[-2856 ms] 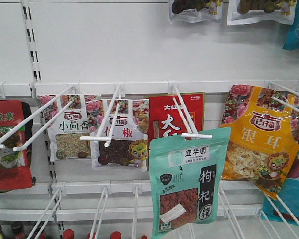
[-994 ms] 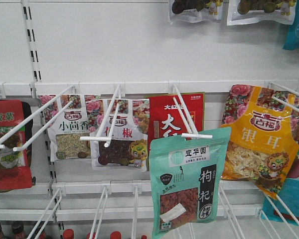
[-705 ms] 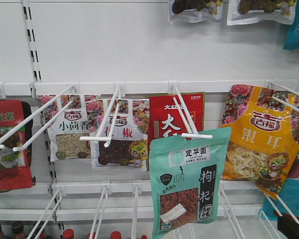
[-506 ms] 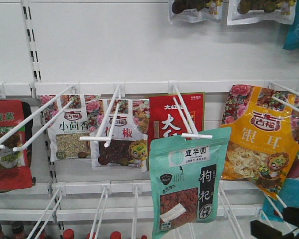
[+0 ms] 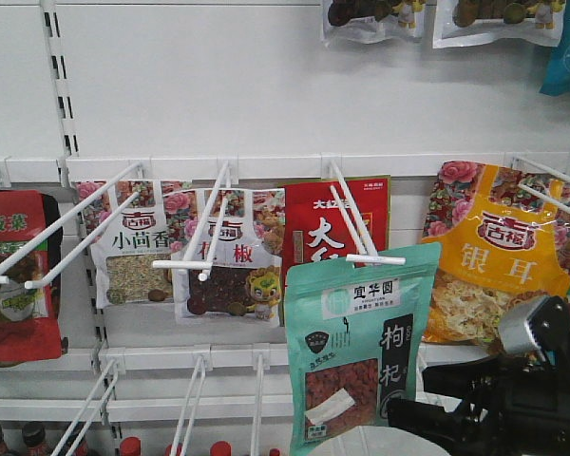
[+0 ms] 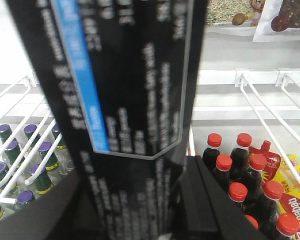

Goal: Pick snacks and fruit into basket
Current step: 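Close the right gripper on the top edge of the teal goji bag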

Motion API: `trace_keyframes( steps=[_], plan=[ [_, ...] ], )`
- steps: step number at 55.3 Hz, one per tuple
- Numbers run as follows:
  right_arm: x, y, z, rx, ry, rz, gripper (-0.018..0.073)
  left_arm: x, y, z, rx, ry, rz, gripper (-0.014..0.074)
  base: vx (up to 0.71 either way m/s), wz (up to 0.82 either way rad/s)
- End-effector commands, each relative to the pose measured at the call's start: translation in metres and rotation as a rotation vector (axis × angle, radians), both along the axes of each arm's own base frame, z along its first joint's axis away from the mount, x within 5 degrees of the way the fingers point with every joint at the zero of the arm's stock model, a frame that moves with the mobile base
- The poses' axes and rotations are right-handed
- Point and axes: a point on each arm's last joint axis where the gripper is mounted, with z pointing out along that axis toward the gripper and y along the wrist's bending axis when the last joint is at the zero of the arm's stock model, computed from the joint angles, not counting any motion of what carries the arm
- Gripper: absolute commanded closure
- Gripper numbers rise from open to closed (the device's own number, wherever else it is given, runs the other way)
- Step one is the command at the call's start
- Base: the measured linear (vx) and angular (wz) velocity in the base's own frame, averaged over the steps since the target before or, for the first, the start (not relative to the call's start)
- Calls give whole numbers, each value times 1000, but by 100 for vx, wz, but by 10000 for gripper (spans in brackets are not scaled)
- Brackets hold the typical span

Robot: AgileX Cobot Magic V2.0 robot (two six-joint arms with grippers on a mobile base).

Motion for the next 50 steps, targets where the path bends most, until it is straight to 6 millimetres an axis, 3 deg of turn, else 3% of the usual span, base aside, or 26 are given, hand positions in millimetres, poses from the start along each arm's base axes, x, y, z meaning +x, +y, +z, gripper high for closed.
trace_keyframes(
  steps=[1, 27, 42, 50],
  plan=[
    [7, 2, 19, 61, -63, 31, 34, 1, -2, 19, 10, -115, -22, 595, 0, 0],
    [8, 10, 28, 97, -61, 226, 34, 1, -2, 19, 10, -115, -22, 595, 0, 0],
    [3, -20, 33, 117, -28, 193, 34, 1, -2, 19, 10, -115, -22, 595, 0, 0],
    [2, -24, 34, 120, -46, 197, 33, 1, -2, 19, 10, -115, -22, 595, 0, 0]
  ],
)
